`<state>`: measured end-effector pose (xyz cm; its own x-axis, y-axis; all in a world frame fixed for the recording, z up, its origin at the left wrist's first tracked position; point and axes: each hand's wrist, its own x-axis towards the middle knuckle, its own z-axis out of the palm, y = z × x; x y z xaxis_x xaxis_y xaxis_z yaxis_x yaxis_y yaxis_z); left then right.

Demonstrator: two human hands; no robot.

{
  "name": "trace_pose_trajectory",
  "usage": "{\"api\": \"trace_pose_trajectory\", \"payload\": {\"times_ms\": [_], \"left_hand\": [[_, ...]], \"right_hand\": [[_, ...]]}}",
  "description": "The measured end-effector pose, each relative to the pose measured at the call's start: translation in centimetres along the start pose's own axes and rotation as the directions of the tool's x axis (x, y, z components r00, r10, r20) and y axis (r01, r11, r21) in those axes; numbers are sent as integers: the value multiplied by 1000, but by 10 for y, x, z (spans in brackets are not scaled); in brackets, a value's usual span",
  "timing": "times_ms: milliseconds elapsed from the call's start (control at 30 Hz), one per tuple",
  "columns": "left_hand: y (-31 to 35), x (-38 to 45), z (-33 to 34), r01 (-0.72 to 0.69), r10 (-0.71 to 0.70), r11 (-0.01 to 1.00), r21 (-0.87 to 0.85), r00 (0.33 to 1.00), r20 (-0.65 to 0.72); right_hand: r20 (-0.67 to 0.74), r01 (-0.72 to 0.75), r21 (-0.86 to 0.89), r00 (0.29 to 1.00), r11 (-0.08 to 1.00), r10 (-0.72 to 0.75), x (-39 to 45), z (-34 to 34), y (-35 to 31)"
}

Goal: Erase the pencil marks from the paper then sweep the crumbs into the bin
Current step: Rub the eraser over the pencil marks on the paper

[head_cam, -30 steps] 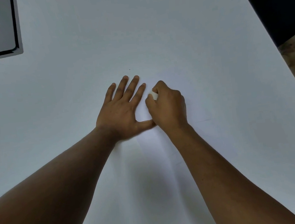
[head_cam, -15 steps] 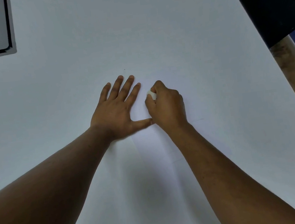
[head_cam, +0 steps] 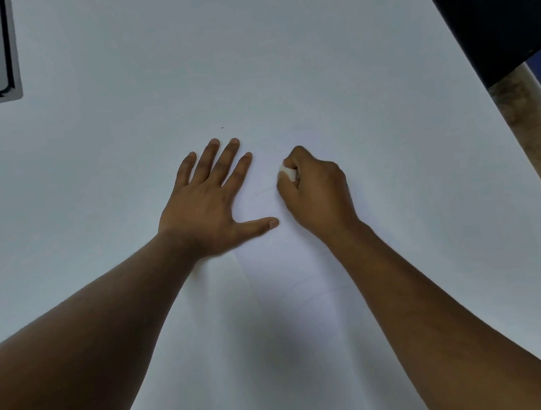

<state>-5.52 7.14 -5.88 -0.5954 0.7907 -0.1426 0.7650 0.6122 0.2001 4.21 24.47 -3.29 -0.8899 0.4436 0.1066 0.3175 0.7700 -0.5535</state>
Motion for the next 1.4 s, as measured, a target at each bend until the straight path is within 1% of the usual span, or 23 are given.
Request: {"api": "trace_pose_trajectory", "payload": {"times_ms": [67, 100, 167, 267, 367, 433, 500, 567, 600, 700, 800, 867, 933, 1000, 1067, 1133, 1167, 1233, 1300, 1400], "left_hand": [[0, 0, -1, 1, -1, 1000, -5, 1000, 0], [0, 0, -1, 1, -1, 1000, -9, 1000, -2], [1, -1, -1, 1, -1, 1000, -12, 1000, -10], [1, -1, -1, 3, -3, 1000, -10, 1000, -14], [1, -1, -1, 6, -6, 1000, -11, 1000, -9], [1, 0, -1, 8, -8, 1000, -8, 1000, -6], [1, 0, -1, 6, -6, 1000, -7, 1000, -4], [1, 0, -1, 5, -5, 1000, -9, 1000, -4], [1, 0, -1, 6, -6, 1000, -9, 1000, -4], [1, -1, -1, 2, -2, 1000, -8, 1000, -10], [2, -1, -1, 4, -4, 1000, -12, 1000, -10], [2, -2, -1, 7, -7, 1000, -8, 1000, -4], [1, -1, -1, 9, -9, 1000, -13, 1000, -7], [1, 0, 0, 3, -3, 1000, -16, 1000, -7], [1, -1, 0, -3, 3, 1000, -14, 1000, -10], [1, -1, 0, -3, 3, 1000, -19, 1000, -9], [1, -1, -1, -2, 2, 1000, -21, 1000, -6], [1, -1, -1, 2, -2, 1000, -24, 1000, -5], [1, -1, -1, 6, -6, 1000, -23, 1000, -4], [1, -1, -2, 8, -8, 1000, -19, 1000, 3]], "right_hand": [[3, 29, -65, 1000, 997, -28, -2, -4, 6], [-16, 18, -88, 1000, 996, -20, -1, -10, 14], [-57, -48, -94, 997, 994, 43, 3, -24, 34], [-36, -148, -28, 989, 989, 147, 10, -38, 54], [-25, -170, 51, 985, 984, 171, 12, -40, 55], [-31, -116, 74, 992, 990, 119, 10, -35, 48], [4, -16, 64, 1000, 998, 16, 6, -25, 37], [38, 57, 6, 998, 998, -57, 3, -20, 30], [27, 66, -35, 997, 997, -66, 4, -21, 31], [-41, -9, -92, 999, 996, 5, 12, -31, 46], [-20, -94, -71, 995, 993, 93, 16, -34, 51], [-19, -100, -32, 995, 994, 100, 16, -32, 44], [-23, -42, -9, 999, 999, 42, 17, -28, 30], [-2, 51, 3, 999, 999, -51, 18, -18, 11], [69, 157, -12, 985, 987, -156, 14, -3, -8], [143, 213, -82, 969, 974, -200, 11, 5, -13], [146, 196, -122, 973, 973, -178, 13, 4, -8], [87, 103, -173, 992, 979, -89, 19, -8, 12], [19, -10, -134, 1000, 991, 12, 26, -23, 30], [55, -126, -42, 990, 991, 129, 33, -29, 36]]}}
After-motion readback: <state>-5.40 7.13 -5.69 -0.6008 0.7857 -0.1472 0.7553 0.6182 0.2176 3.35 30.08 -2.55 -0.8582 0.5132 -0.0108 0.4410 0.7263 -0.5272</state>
